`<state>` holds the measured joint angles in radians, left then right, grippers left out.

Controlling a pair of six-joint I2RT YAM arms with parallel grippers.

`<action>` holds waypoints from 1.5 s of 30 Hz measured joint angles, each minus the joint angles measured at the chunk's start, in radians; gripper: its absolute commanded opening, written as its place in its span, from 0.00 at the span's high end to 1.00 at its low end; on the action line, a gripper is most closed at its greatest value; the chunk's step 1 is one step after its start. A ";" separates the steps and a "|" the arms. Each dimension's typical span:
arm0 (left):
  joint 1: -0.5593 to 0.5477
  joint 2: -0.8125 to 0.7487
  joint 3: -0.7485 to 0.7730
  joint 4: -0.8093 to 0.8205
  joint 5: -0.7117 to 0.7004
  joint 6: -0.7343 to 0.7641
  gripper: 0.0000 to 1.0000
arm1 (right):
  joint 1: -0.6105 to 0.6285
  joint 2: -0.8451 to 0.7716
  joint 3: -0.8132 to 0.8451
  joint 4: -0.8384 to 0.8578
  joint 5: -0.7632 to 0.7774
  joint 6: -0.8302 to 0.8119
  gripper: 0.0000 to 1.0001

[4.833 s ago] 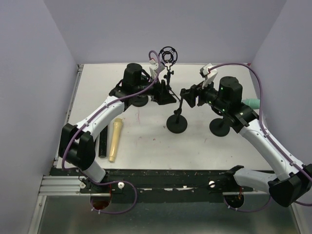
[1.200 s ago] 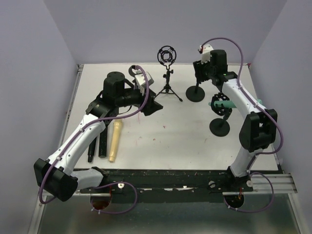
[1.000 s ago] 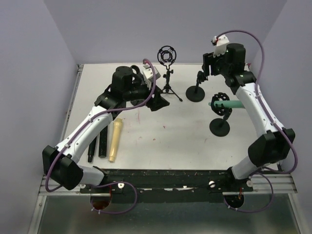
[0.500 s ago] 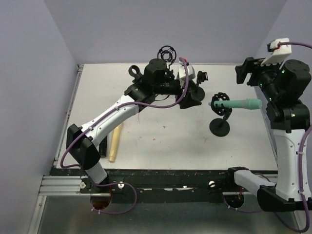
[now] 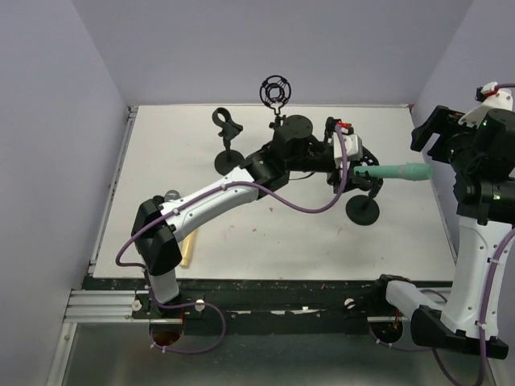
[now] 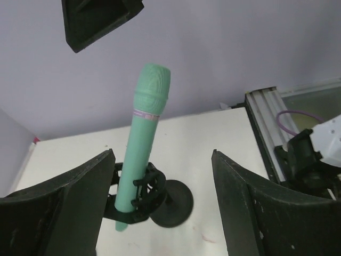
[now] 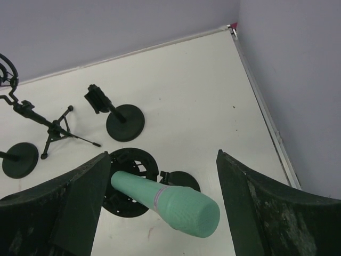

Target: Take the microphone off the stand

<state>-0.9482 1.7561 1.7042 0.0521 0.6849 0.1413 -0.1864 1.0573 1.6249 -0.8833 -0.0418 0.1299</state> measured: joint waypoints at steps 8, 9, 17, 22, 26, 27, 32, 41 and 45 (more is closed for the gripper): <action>-0.093 0.069 0.002 0.081 -0.156 0.185 0.23 | -0.012 -0.016 0.000 0.002 0.026 0.029 0.12; -0.100 0.082 0.003 0.081 -0.173 0.196 0.23 | -0.012 -0.011 0.000 0.005 0.021 0.034 0.12; -0.109 0.215 0.085 0.074 -0.330 0.249 0.23 | -0.012 -0.015 -0.072 0.040 -0.042 0.044 0.12; -0.135 0.286 0.157 0.080 -0.424 0.308 0.23 | -0.012 -0.021 -0.084 0.051 -0.073 0.060 0.12; -0.155 0.323 0.197 0.078 -0.446 0.330 0.23 | -0.012 -0.024 -0.085 0.074 -0.098 0.079 0.12; -0.157 0.326 0.198 0.076 -0.447 0.334 0.24 | -0.012 -0.024 -0.085 0.079 -0.103 0.083 0.12; -0.160 0.335 0.200 0.072 -0.448 0.345 0.28 | -0.012 -0.023 -0.089 0.105 -0.118 0.099 0.12; -0.163 0.398 0.248 0.047 -0.475 0.375 0.42 | -0.012 -0.007 -0.102 0.135 -0.150 0.141 0.12; -0.166 0.420 0.267 0.042 -0.496 0.394 0.50 | -0.012 0.004 -0.114 0.135 -0.170 0.159 0.12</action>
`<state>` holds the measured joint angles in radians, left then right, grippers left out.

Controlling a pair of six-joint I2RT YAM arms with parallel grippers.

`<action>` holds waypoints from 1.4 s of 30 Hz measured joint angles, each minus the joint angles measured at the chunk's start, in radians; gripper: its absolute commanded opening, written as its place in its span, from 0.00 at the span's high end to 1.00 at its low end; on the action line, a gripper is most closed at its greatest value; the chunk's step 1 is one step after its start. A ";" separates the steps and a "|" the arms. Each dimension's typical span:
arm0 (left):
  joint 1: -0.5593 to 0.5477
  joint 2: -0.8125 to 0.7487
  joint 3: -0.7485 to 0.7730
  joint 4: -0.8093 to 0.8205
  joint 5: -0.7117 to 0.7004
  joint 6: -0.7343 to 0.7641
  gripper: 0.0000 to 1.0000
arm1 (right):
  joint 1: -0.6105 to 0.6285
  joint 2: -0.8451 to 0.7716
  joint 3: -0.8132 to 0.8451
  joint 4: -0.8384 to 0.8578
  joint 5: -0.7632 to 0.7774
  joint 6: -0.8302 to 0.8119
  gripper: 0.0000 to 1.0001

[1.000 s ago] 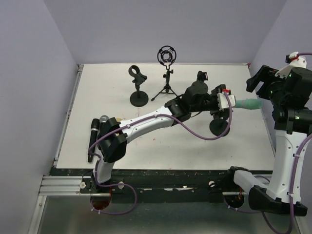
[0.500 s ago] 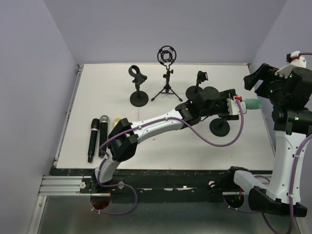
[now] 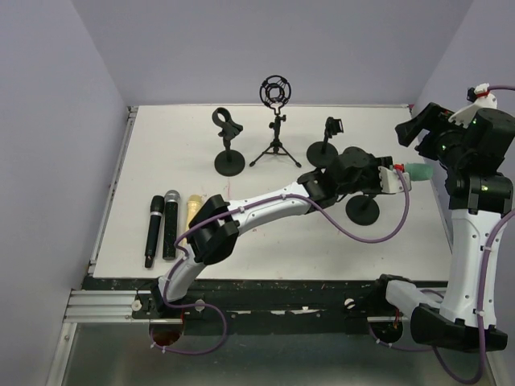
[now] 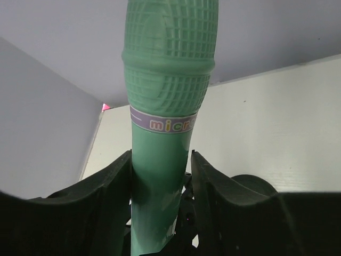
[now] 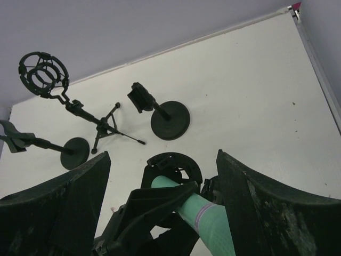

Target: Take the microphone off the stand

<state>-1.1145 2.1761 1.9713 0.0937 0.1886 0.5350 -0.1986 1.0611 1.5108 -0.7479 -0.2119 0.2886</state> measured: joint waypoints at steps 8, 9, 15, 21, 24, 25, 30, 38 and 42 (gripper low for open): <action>-0.015 0.014 0.039 0.004 -0.038 0.018 0.71 | 0.000 -0.004 -0.021 0.008 -0.014 0.027 0.12; -0.018 0.017 0.048 0.006 -0.039 0.019 0.74 | 0.000 -0.004 -0.021 0.011 -0.014 0.033 0.13; -0.032 0.019 0.064 0.039 -0.039 0.025 1.00 | 0.000 -0.002 -0.019 0.024 -0.018 0.054 0.13; -0.032 0.022 0.083 0.038 -0.038 0.019 1.00 | 0.000 0.024 0.031 0.025 -0.021 0.066 0.13; -0.031 0.023 0.113 0.032 -0.034 0.000 1.00 | 0.000 0.057 0.104 0.023 -0.024 0.069 0.13; -0.031 0.023 0.128 0.032 -0.030 -0.009 1.00 | 0.000 0.074 0.145 0.019 -0.024 0.069 0.13; -0.023 0.018 0.227 0.031 0.019 -0.064 1.00 | 0.000 0.174 0.399 0.065 -0.026 0.069 0.13; 0.092 -0.145 0.228 -0.154 0.120 -0.235 1.00 | 0.000 0.179 0.451 0.307 -0.026 0.096 0.14; 0.222 -0.402 -0.029 -0.249 0.124 -0.286 1.00 | 0.000 0.127 0.235 0.444 -0.048 0.078 0.14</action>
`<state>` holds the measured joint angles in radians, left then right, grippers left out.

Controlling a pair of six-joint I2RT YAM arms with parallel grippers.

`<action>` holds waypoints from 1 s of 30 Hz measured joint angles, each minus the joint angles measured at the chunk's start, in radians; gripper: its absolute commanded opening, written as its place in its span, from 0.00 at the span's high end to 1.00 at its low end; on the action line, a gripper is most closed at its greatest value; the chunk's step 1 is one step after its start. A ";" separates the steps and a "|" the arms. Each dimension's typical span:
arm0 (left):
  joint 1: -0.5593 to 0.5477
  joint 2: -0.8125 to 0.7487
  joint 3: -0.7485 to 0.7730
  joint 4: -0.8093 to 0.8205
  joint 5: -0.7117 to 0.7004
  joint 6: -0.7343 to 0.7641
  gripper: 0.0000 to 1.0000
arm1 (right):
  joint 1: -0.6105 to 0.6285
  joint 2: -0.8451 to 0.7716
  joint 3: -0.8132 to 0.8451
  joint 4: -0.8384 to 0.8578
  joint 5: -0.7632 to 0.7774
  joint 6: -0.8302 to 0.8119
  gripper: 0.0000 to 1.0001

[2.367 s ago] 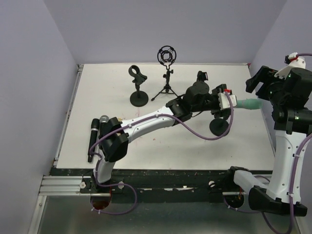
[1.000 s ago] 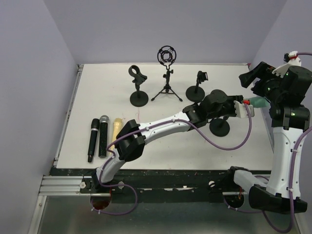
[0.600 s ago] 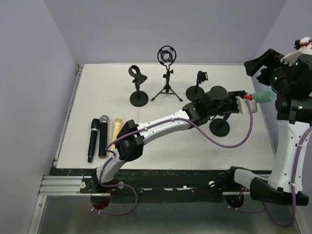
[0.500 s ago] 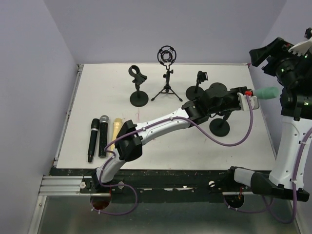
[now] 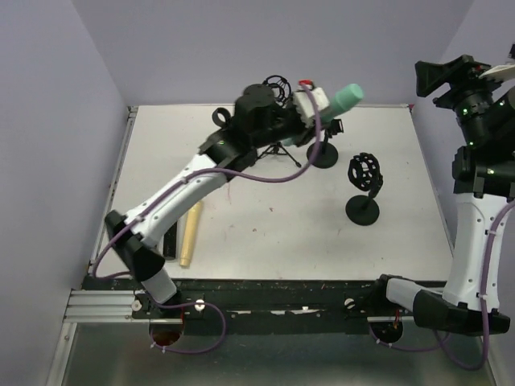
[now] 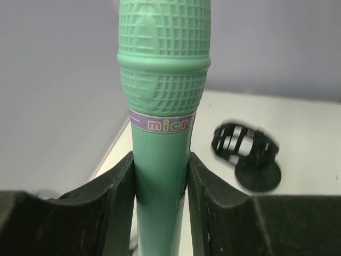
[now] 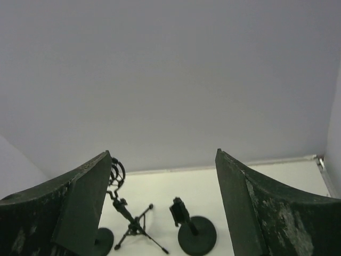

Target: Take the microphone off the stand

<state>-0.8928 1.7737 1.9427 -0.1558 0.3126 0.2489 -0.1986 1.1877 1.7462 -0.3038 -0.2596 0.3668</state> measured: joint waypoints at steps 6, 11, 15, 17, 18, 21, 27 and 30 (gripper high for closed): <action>0.195 -0.448 -0.386 -0.175 -0.014 0.024 1.00 | 0.000 0.034 -0.263 0.079 -0.067 -0.049 0.16; 0.360 -0.698 -0.650 -0.334 -0.103 0.020 1.00 | 0.000 0.078 -0.373 0.071 -0.136 -0.120 0.16; 0.469 -0.800 -0.918 -0.441 -0.204 0.010 1.00 | 0.000 0.081 -0.390 0.073 -0.191 -0.155 0.16; 0.536 -0.817 -1.032 -0.492 -0.237 0.002 1.00 | 0.000 0.089 -0.389 0.078 -0.214 -0.160 0.16; 0.591 -0.818 -1.080 -0.520 -0.253 -0.004 1.00 | 0.000 0.097 -0.388 0.079 -0.224 -0.161 0.16; 0.771 -0.814 -1.147 -0.575 -0.286 -0.023 1.00 | 0.000 0.135 -0.372 0.079 -0.239 -0.164 0.17; 1.004 -0.780 -1.171 -0.506 -0.333 -0.027 1.00 | 0.000 0.159 -0.370 0.069 -0.266 -0.180 0.17; 1.097 -0.745 -1.206 -0.452 -0.351 -0.010 0.99 | 0.000 0.148 -0.370 0.063 -0.269 -0.196 0.17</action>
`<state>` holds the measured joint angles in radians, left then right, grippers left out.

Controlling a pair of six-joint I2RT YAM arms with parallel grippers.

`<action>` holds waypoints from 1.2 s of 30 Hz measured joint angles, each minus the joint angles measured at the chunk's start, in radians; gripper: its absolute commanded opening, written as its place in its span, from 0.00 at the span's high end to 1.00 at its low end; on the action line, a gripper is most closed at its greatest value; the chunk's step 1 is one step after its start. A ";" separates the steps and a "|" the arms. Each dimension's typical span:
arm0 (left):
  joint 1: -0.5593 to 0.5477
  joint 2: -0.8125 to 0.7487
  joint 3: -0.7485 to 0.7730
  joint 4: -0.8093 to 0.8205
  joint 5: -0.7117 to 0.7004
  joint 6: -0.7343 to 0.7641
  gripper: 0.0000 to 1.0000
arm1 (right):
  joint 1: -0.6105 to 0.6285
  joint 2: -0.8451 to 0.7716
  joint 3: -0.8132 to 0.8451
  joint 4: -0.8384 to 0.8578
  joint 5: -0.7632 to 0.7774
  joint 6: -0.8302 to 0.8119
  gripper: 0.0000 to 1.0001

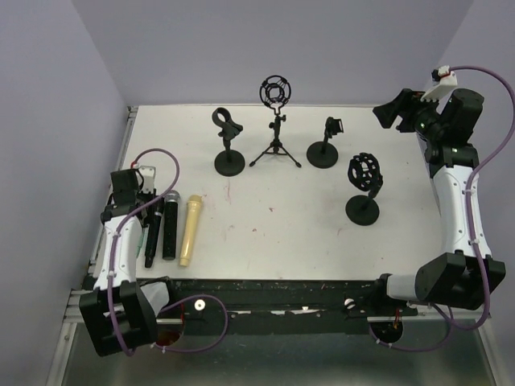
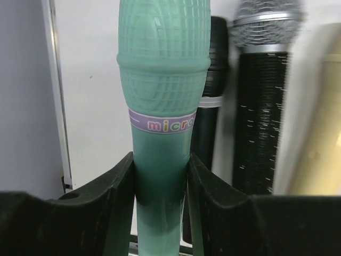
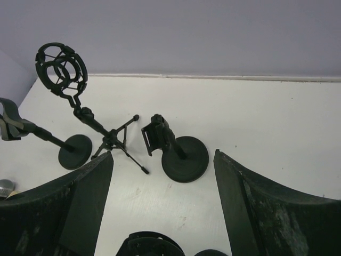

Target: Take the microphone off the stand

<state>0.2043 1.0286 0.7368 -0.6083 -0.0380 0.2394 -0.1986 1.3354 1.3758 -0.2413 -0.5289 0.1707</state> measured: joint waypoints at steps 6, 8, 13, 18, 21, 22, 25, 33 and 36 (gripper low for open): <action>0.177 0.145 -0.014 0.086 -0.001 0.035 0.85 | 0.000 -0.015 0.030 -0.079 -0.012 0.003 0.17; 0.203 0.173 -0.022 0.116 0.007 0.052 0.80 | 0.000 -0.015 0.056 -0.113 -0.021 0.011 0.17; 0.222 0.261 -0.032 0.172 0.064 0.084 0.63 | 0.000 -0.035 0.077 -0.164 -0.027 0.000 0.17; 0.225 0.388 -0.025 0.198 0.086 0.106 0.57 | 0.000 -0.030 0.089 -0.206 -0.029 -0.012 0.17; 0.230 0.429 0.011 0.213 0.092 0.113 0.53 | 0.000 -0.011 0.116 -0.216 -0.034 -0.015 0.17; 0.230 0.435 0.014 0.217 0.093 0.113 0.52 | 0.000 -0.005 0.123 -0.218 -0.035 -0.016 0.17; 0.231 0.438 0.018 0.217 0.095 0.116 0.48 | 0.000 0.000 0.127 -0.225 -0.045 -0.026 0.17; 0.233 0.428 0.018 0.201 0.098 0.130 0.40 | 0.000 -0.006 0.123 -0.322 -0.102 -0.105 0.15; 0.233 0.420 0.018 0.179 0.099 0.132 0.40 | 0.000 -0.032 0.098 -0.359 -0.114 -0.123 0.15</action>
<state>0.4374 1.4490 0.7551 -0.4290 0.0608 0.3717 -0.1986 1.3033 1.4738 -0.6006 -0.6430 0.0475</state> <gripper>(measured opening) 0.595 0.850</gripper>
